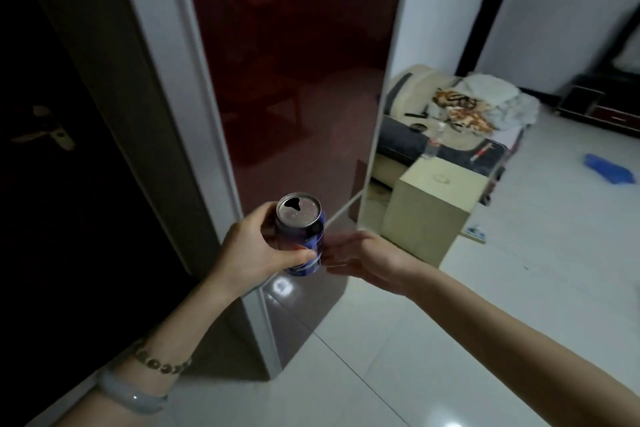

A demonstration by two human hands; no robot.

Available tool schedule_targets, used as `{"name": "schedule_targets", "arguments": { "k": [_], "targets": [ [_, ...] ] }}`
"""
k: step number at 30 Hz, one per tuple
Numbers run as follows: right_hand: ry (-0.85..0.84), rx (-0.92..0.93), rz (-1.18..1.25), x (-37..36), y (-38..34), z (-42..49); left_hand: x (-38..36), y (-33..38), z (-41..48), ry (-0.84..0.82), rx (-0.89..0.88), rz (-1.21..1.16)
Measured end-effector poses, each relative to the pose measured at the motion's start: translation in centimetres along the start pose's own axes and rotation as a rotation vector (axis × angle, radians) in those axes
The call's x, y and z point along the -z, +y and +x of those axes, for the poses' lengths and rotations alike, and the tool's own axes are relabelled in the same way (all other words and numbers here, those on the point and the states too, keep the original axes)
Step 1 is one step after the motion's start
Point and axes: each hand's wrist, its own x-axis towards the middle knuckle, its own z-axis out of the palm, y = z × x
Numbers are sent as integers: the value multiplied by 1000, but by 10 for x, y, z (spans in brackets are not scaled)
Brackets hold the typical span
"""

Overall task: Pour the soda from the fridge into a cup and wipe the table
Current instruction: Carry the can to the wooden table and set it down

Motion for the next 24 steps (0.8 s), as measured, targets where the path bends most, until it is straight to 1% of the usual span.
{"name": "schedule_targets", "arguments": {
  "k": [7,12,24],
  "targets": [
    [275,-19,230,46,36,-95,-89,38,-2,-230,-109,-60],
    [462,-28,309,68,66,-162,-153,60,-9,-416,-176,-99],
    [998,2,523,85,122,-311,-301,136,-39,-908,-386,-222]
  ]
}}
